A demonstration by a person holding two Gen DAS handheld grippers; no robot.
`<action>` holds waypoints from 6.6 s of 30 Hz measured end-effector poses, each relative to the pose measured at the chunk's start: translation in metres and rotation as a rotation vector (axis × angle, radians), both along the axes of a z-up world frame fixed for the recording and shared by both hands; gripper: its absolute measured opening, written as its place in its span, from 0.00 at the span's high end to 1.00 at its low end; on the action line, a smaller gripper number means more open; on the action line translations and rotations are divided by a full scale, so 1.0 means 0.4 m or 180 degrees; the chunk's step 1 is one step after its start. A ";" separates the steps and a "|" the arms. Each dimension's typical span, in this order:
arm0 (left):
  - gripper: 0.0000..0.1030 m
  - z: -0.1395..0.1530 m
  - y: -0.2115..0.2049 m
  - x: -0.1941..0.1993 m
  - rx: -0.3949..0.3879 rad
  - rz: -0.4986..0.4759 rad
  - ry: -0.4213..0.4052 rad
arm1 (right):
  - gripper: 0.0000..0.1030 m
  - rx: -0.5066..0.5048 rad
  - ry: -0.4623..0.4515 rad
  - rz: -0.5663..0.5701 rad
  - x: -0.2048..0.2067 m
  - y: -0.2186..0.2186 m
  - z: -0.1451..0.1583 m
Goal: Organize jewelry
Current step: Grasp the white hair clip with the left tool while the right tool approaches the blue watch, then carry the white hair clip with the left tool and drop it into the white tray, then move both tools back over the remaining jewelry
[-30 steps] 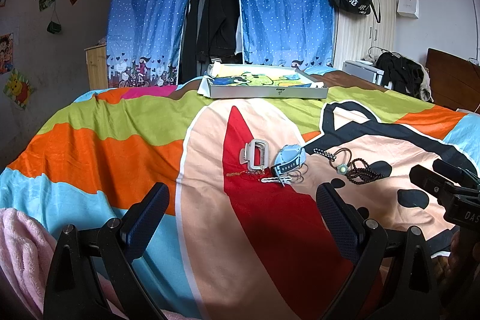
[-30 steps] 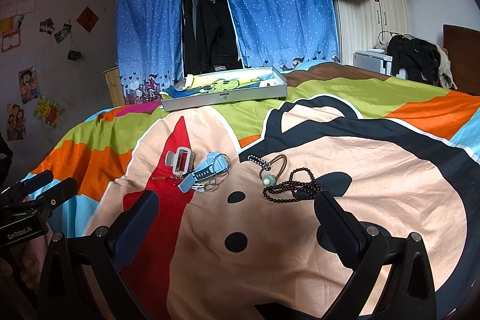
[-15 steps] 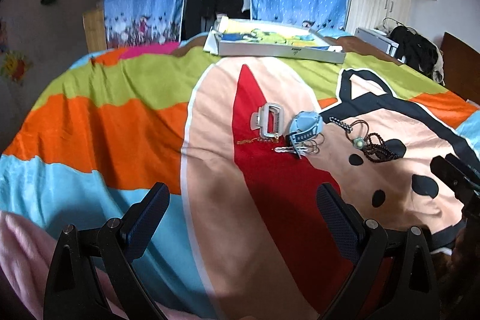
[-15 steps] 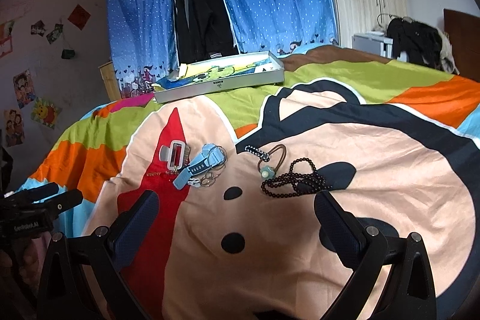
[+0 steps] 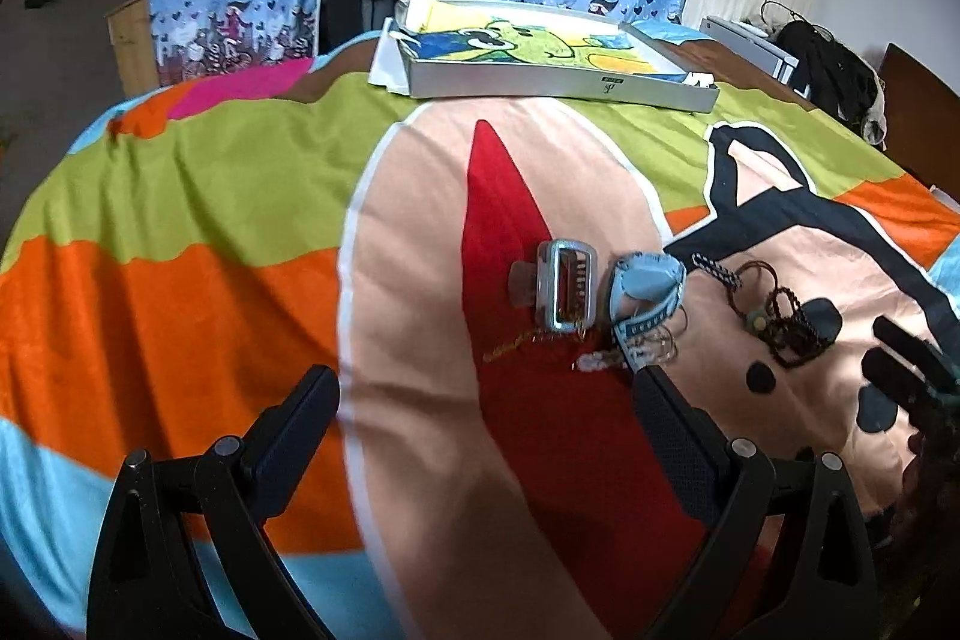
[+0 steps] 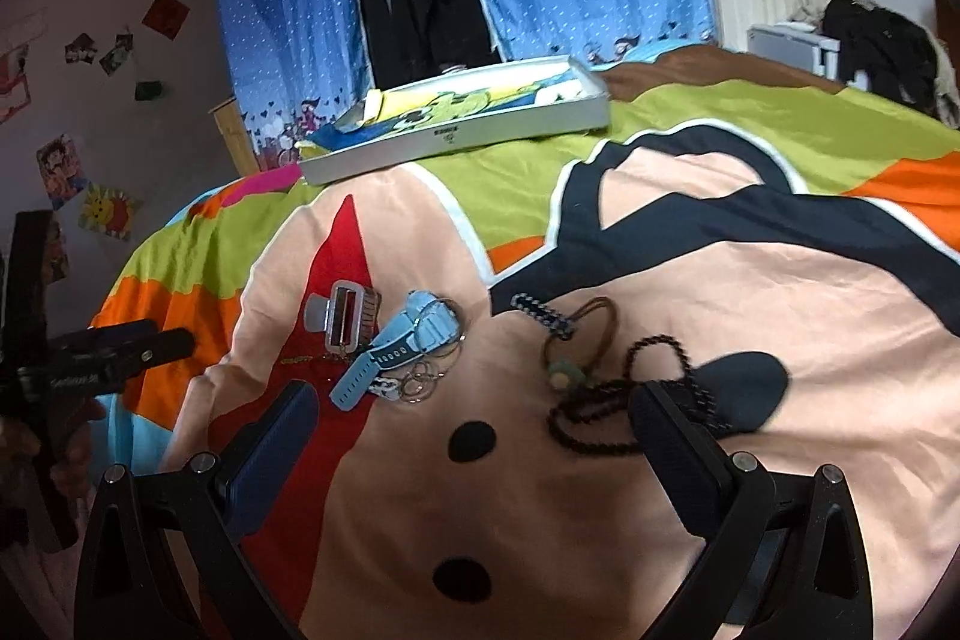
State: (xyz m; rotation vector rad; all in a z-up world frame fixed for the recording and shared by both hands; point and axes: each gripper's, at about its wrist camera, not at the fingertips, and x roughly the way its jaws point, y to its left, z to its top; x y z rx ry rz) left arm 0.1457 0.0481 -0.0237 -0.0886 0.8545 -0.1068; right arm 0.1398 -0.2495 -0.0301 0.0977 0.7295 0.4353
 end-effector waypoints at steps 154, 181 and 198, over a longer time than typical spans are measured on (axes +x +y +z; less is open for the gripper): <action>0.20 0.199 0.047 0.483 -0.0522 0.0505 -0.0492 | 0.38 0.0327 -0.0334 0.0110 0.523 0.138 0.172; 0.08 0.253 -0.039 -0.079 -0.0166 0.0533 -0.1271 | 0.00 0.0106 -0.1068 -0.0186 -0.031 0.023 0.307; 0.08 0.060 -0.008 -0.174 -0.0015 0.0390 -0.0638 | 0.00 -0.0273 -0.0581 -0.0220 -0.129 0.018 0.088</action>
